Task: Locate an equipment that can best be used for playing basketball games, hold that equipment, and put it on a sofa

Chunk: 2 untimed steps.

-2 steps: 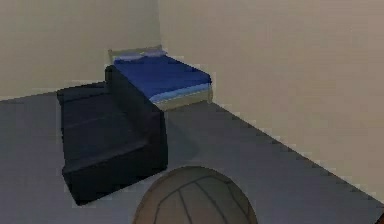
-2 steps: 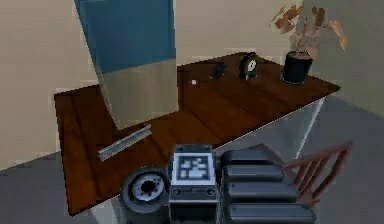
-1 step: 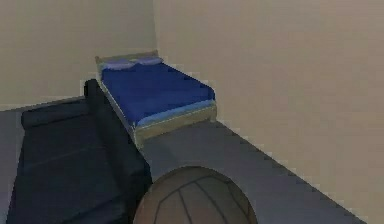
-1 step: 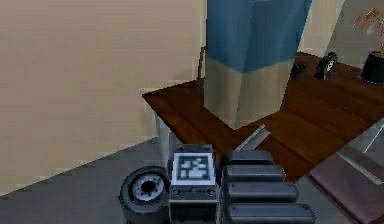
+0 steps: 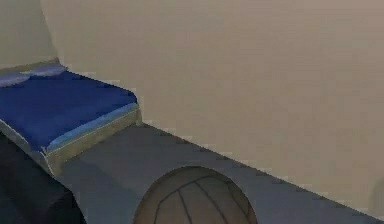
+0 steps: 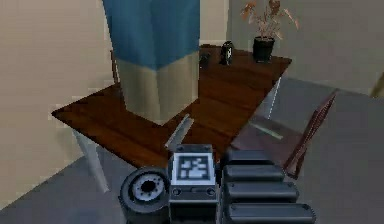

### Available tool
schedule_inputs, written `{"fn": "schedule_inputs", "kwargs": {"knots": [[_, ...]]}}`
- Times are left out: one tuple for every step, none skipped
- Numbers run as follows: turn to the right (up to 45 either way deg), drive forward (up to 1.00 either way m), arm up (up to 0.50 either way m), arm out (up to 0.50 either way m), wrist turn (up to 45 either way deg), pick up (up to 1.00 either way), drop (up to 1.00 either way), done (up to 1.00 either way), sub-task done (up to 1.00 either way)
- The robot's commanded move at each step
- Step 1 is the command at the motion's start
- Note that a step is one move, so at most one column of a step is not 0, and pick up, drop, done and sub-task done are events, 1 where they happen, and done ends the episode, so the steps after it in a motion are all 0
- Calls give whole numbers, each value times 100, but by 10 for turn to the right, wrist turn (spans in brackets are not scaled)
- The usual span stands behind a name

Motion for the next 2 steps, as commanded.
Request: {"fn": "schedule_inputs", "kwargs": {"knots": [[0, 55, 0, 0, 0, 0, 0, 0, 0], [-120, 0, 0, 0, 0, 0, 0, 0, 0]]}}
